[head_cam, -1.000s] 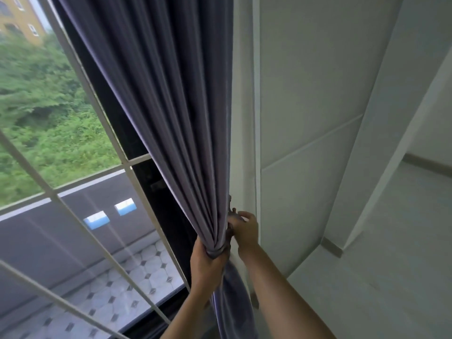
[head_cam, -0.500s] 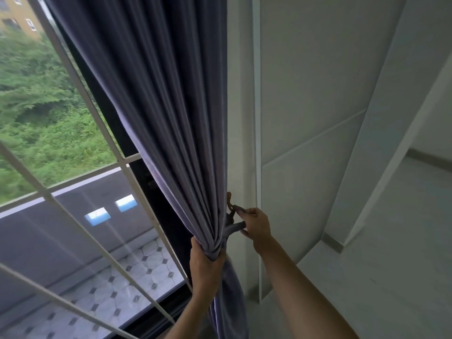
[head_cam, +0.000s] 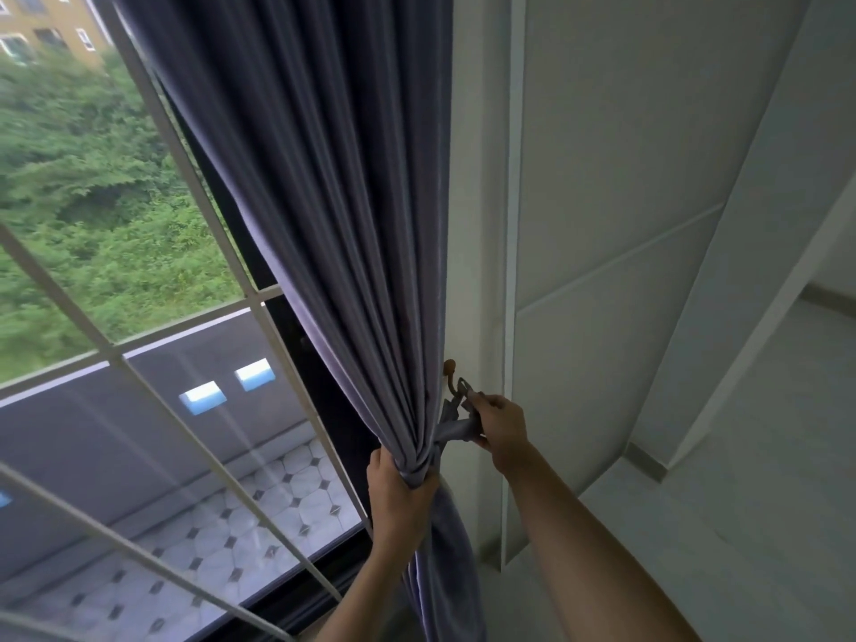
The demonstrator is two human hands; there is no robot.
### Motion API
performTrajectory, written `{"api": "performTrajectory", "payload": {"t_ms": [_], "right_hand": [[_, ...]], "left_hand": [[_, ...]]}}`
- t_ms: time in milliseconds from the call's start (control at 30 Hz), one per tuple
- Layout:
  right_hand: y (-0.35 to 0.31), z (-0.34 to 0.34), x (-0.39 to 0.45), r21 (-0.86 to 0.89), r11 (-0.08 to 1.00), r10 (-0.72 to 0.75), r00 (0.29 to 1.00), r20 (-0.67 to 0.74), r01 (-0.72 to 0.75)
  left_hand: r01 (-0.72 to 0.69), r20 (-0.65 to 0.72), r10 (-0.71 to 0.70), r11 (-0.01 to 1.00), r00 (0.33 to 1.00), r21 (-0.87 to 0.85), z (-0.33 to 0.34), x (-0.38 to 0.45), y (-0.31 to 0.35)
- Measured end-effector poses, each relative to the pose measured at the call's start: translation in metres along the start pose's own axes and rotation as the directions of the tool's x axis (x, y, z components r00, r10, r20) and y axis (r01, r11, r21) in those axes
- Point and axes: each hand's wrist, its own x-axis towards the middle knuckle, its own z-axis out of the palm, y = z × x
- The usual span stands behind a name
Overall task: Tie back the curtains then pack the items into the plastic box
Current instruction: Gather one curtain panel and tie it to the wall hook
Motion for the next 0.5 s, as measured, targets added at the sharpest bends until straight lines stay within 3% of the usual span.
{"api": "performTrajectory", "payload": {"t_ms": [300, 400, 500], "right_hand": [[0.001, 0.003, 0.017, -0.083, 0.996, 0.036, 0.999, -0.014, -0.037], [0.002, 0.005, 0.017, -0.084, 0.994, -0.072, 0.997, -0.04, 0.068], [0.003, 0.006, 0.011, -0.266, 0.917, -0.302, 0.953, 0.018, 0.296]], "left_hand": [[-0.018, 0.002, 0.018, 1.0, 1.0, 0.022, -0.001, 0.005, -0.007], [-0.025, 0.009, 0.025, 1.0, 1.0, 0.013, -0.001, 0.005, -0.006], [-0.034, 0.007, 0.034, 0.999, 0.999, 0.016, -0.001, 0.005, -0.006]]}}
